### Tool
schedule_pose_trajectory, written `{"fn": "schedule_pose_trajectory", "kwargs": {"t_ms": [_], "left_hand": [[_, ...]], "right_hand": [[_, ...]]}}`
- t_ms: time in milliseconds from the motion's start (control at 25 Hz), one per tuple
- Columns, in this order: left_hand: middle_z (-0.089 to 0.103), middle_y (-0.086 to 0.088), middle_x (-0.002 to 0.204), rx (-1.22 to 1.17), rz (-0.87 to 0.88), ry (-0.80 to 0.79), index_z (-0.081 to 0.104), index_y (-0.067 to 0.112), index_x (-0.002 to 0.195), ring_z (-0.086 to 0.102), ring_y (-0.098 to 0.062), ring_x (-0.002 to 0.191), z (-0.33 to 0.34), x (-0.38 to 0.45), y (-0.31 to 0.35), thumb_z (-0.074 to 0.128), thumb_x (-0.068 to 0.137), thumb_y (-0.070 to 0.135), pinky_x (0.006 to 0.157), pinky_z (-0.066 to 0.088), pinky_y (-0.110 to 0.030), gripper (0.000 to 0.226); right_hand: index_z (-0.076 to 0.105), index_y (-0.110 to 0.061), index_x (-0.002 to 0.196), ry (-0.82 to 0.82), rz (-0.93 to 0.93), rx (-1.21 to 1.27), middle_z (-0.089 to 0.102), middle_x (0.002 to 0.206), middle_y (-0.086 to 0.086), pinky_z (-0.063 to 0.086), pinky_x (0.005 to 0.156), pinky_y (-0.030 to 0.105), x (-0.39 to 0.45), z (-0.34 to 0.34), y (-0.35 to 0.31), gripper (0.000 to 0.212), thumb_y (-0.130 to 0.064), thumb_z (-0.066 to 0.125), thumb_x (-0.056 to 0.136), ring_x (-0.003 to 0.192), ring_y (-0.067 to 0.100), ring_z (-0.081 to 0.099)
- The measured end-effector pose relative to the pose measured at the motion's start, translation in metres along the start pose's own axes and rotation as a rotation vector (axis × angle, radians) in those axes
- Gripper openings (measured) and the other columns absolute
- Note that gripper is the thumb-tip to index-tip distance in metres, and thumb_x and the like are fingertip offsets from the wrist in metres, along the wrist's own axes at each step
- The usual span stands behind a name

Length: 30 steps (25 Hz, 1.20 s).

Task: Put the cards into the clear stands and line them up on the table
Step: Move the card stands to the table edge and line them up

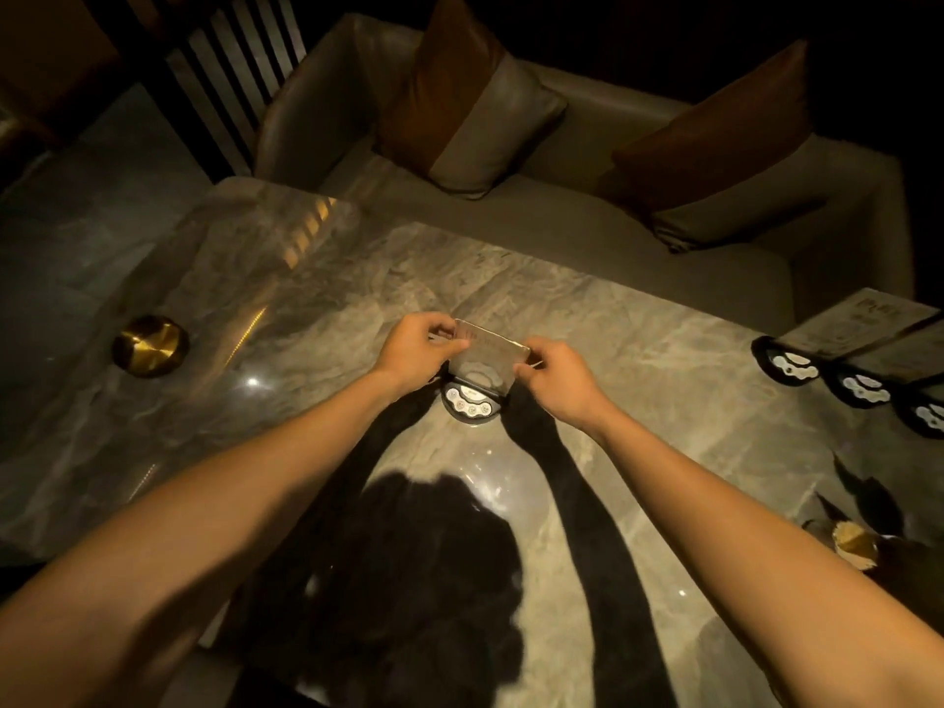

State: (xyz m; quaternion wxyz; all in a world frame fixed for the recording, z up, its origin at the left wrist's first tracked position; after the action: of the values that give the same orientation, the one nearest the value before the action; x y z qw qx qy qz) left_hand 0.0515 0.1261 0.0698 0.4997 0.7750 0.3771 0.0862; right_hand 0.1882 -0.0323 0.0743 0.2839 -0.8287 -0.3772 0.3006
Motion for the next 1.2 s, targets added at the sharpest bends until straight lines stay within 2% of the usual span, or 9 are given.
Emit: {"fn": "schedule_pose_trajectory", "kwargs": {"t_ms": [80,200,360,560,680,760,920,1040,1200], "left_hand": [[0.071,0.015,0.082,0.013,0.032,-0.023,0.074,0.027,0.083,0.065,-0.006,0.08,0.005,0.009,0.015,0.079,0.084,0.02,0.073,0.047,-0.019,0.009],[0.073,0.014,0.086,0.019,0.087,-0.085,0.078,0.023,0.088,0.065,-0.004,0.083,0.021,0.026,0.052,0.079,0.085,0.022,0.075,0.049,-0.019,0.003],[0.072,0.015,0.082,0.015,0.18,-0.114,0.076,0.028,0.081,0.065,-0.003,0.079,0.065,0.056,0.108,0.08,0.083,0.021,0.074,0.048,-0.02,0.008],[0.073,0.012,0.085,0.025,0.275,-0.166,0.076,0.028,0.085,0.067,-0.006,0.085,0.141,0.092,0.18,0.079,0.085,0.022,0.076,0.053,-0.022,0.007],[0.074,0.011,0.084,0.033,0.292,-0.172,0.077,0.026,0.086,0.069,-0.008,0.084,0.188,0.109,0.212,0.08,0.084,0.024,0.076,0.056,-0.024,0.004],[0.074,0.01,0.083,0.056,0.301,-0.162,0.079,0.024,0.088,0.069,-0.007,0.083,0.218,0.12,0.226,0.081,0.083,0.025,0.073,0.052,-0.02,0.006],[0.075,0.009,0.085,0.053,0.304,-0.162,0.081,0.023,0.091,0.068,-0.005,0.083,0.261,0.141,0.243,0.081,0.083,0.026,0.073,0.05,-0.017,0.009],[0.076,0.006,0.086,0.042,0.287,-0.157,0.081,0.021,0.092,0.067,-0.004,0.081,0.287,0.153,0.246,0.081,0.082,0.024,0.073,0.049,-0.015,0.011],[0.07,0.012,0.075,0.068,0.278,-0.161,0.08,0.021,0.086,0.061,0.006,0.069,0.312,0.162,0.245,0.083,0.081,0.023,0.065,0.042,-0.007,0.007]], "right_hand": [[0.069,-0.009,0.093,0.003,0.015,-0.002,0.071,0.087,0.004,0.05,0.073,0.036,0.004,-0.018,0.005,0.009,-0.011,0.061,0.091,0.082,0.024,0.065],[0.071,-0.01,0.098,0.019,0.041,0.02,0.075,0.091,0.006,0.056,0.081,0.045,0.009,-0.061,0.02,0.013,-0.014,0.061,0.09,0.086,0.024,0.07],[0.068,-0.009,0.093,0.086,0.042,0.001,0.073,0.088,0.013,0.055,0.081,0.052,0.009,-0.138,0.046,0.006,-0.011,0.063,0.091,0.086,0.031,0.068],[0.065,-0.027,0.092,0.17,0.059,-0.046,0.073,0.096,-0.003,0.057,0.085,0.048,0.004,-0.236,0.094,0.007,-0.02,0.065,0.091,0.095,0.018,0.068],[0.068,-0.023,0.097,0.2,0.069,-0.166,0.073,0.095,-0.003,0.057,0.081,0.049,0.006,-0.283,0.126,0.007,-0.024,0.063,0.092,0.091,0.018,0.067],[0.071,-0.02,0.1,0.206,0.076,-0.261,0.074,0.096,0.001,0.056,0.08,0.047,0.008,-0.309,0.149,0.01,-0.023,0.064,0.093,0.091,0.021,0.067],[0.069,-0.022,0.104,0.188,0.047,-0.335,0.073,0.103,0.001,0.056,0.08,0.046,0.016,-0.335,0.185,0.011,-0.02,0.063,0.095,0.096,0.021,0.066],[0.072,-0.026,0.107,0.169,0.034,-0.372,0.075,0.102,0.0,0.055,0.077,0.041,0.024,-0.348,0.21,0.015,-0.027,0.061,0.096,0.091,0.02,0.065],[0.075,-0.022,0.112,0.133,0.029,-0.459,0.076,0.104,0.004,0.054,0.083,0.04,0.032,-0.357,0.234,0.025,-0.032,0.063,0.094,0.097,0.026,0.068]]}}
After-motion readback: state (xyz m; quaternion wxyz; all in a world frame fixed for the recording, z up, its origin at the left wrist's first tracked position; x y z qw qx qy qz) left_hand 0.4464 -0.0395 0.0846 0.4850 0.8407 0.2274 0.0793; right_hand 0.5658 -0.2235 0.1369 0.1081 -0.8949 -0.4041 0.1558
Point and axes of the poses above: each hand's wrist, its own x-axis towards the middle knuckle, its own z-axis out of the palm, y = z × x, the point moved 3 cm from there along x, towards the middle knuckle
